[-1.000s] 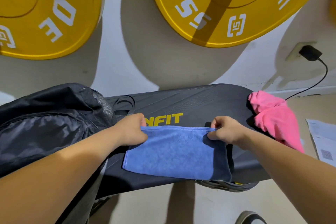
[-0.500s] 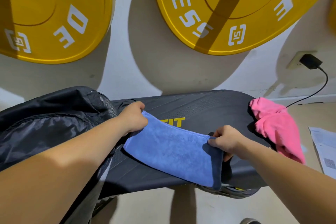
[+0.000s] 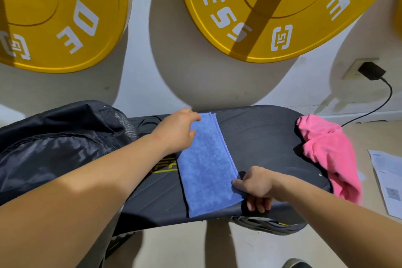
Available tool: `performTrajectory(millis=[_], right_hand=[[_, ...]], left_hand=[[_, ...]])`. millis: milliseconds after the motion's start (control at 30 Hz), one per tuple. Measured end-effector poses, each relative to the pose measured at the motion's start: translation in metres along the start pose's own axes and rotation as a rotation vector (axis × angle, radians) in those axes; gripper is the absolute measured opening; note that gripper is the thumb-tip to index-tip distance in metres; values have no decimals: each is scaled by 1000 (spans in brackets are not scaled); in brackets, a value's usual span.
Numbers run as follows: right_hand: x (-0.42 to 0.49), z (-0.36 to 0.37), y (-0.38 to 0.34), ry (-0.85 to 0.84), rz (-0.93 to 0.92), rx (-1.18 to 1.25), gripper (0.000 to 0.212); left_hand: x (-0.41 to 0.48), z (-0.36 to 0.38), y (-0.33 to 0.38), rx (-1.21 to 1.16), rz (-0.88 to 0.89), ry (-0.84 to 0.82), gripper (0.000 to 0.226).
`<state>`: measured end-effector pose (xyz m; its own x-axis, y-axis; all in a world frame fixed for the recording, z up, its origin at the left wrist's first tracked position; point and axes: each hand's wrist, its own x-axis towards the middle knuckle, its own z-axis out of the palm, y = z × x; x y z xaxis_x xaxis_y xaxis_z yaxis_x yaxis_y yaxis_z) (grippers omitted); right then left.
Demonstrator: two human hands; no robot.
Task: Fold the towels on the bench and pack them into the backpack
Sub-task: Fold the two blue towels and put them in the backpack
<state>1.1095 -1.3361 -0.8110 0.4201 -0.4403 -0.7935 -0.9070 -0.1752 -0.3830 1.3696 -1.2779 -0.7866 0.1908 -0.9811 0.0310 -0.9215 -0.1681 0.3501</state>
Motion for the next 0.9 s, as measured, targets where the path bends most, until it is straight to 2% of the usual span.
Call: performTrajectory(millis=[167, 233, 333, 400, 500, 567, 667, 767, 833, 900], right_hand=[[-10, 11, -8, -108, 12, -134, 48], [-15, 15, -13, -21, 23, -297, 54], [-17, 20, -17, 346, -178, -687, 44], [-19, 29, -18, 486, -385, -713, 32], [-27, 49, -15, 453, -631, -662, 29], [-30, 60, -11, 432, -696, -683, 31], [-23, 69, -2, 492, -718, -750, 39], [-13, 73, 4, 604, -791, -833, 53], [-11, 74, 9, 674, -818, -815, 59], [-11, 72, 12, 637, -828, -674, 41]], left_hand=[[-55, -3, 15, 221, 139, -263, 31], [-82, -3, 26, 302, 218, -334, 24], [-122, 4, 39, 368, 298, -425, 23], [-143, 14, 41, 393, 337, -476, 27], [-158, 28, 42, 432, 347, -480, 37], [-160, 35, 46, 483, 329, -447, 34], [-156, 48, 51, 512, 315, -398, 19], [-149, 49, 45, 409, 230, -369, 10], [-143, 48, 35, 213, 119, -356, 12], [-142, 47, 25, -31, -20, -345, 15]])
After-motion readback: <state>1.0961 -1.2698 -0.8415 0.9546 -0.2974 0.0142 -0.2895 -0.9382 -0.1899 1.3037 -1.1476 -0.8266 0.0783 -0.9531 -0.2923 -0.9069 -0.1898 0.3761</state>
